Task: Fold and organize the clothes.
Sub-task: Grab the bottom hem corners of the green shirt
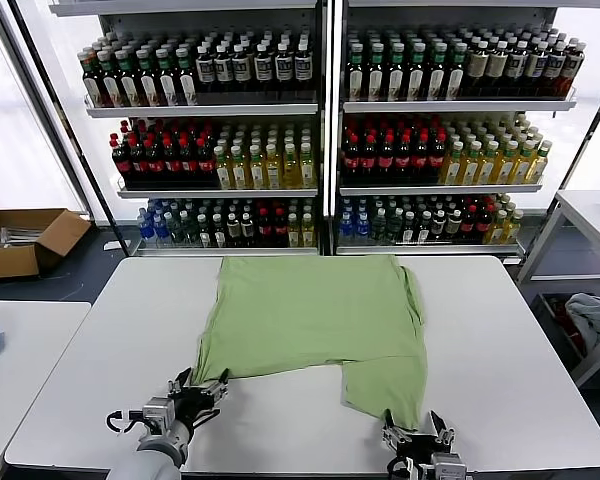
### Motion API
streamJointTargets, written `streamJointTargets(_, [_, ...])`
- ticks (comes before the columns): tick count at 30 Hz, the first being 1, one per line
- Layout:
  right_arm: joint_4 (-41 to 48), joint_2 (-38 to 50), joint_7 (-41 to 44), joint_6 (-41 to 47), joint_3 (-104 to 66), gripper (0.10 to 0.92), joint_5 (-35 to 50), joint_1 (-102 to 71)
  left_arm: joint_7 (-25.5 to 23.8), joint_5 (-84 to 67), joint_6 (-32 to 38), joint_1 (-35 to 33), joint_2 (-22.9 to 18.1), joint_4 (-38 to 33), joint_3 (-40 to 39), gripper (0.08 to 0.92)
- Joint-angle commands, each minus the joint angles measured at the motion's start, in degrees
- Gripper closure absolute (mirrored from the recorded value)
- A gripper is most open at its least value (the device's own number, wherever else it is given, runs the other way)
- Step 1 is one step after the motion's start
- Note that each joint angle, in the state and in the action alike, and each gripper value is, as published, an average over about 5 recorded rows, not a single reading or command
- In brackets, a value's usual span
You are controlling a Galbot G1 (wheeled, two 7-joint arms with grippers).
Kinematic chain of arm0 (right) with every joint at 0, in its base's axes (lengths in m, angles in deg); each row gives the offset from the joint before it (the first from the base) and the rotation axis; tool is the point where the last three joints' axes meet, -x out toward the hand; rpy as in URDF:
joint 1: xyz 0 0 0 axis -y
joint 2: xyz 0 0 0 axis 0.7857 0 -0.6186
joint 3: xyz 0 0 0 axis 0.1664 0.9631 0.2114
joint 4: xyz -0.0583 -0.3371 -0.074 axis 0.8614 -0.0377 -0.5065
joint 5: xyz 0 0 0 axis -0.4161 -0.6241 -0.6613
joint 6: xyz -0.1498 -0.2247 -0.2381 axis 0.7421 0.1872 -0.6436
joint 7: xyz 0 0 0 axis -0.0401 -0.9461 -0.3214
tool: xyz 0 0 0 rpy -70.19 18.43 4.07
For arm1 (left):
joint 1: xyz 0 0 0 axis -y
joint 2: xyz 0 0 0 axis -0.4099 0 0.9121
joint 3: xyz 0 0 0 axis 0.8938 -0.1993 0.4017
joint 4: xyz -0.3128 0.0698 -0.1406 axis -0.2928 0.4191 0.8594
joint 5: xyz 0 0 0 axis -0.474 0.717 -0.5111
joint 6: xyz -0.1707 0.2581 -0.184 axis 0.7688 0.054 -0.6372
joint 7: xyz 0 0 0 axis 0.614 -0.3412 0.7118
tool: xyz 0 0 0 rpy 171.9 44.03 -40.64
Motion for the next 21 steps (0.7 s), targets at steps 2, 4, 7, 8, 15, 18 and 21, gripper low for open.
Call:
streamJointTargets(2, [0.9,-0.1,-0.1,0.0,0.4,0.482,-0.1,-0.1,-0.2,-0.2,-0.2,-0.1,0.0,0.3,-0.1,0.408])
streamJointTargets(4, [1.0,-0.1,-0.1,0.0,0.4,0.542,-0.2,0.0,-0.2,-0.2,-0.3,-0.2,0.0,0.4,-0.2,0.469])
streamJointTargets(7, [1.0,0.0,0.0,-0.1,0.2,0.629,-0.2,0.1,-0.3,-0.4,-0.4,-0.4,-0.1,0.7,-0.5,0.555])
streamJointTargets(8, [0.9,0.0,0.1,-0.1,0.1,0.655,-0.2,0.1,-0.3,-0.4,-0.4,-0.5,-0.1,0.8,-0.5,0.581])
streamJointTargets(15, [0.4,0.2,0.6,-0.6,-0.7,0.854,-0.3,0.6,-0.4,-0.4,-0.4,-0.6,-0.4,1.3,-0.8,0.789])
streamJointTargets(18, [0.0,0.2,1.6,-1.6,-1.1,0.908,-0.9,0.9,-0.5,-0.4,-0.3,-0.8,-0.6,1.3,-1.0,0.867])
streamJointTargets(21, [0.1,0.0,3.0,-4.3,-1.8,0.919,-1.8,1.5,-0.6,-0.5,0.3,-1.1,-0.8,1.1,-1.0,0.909])
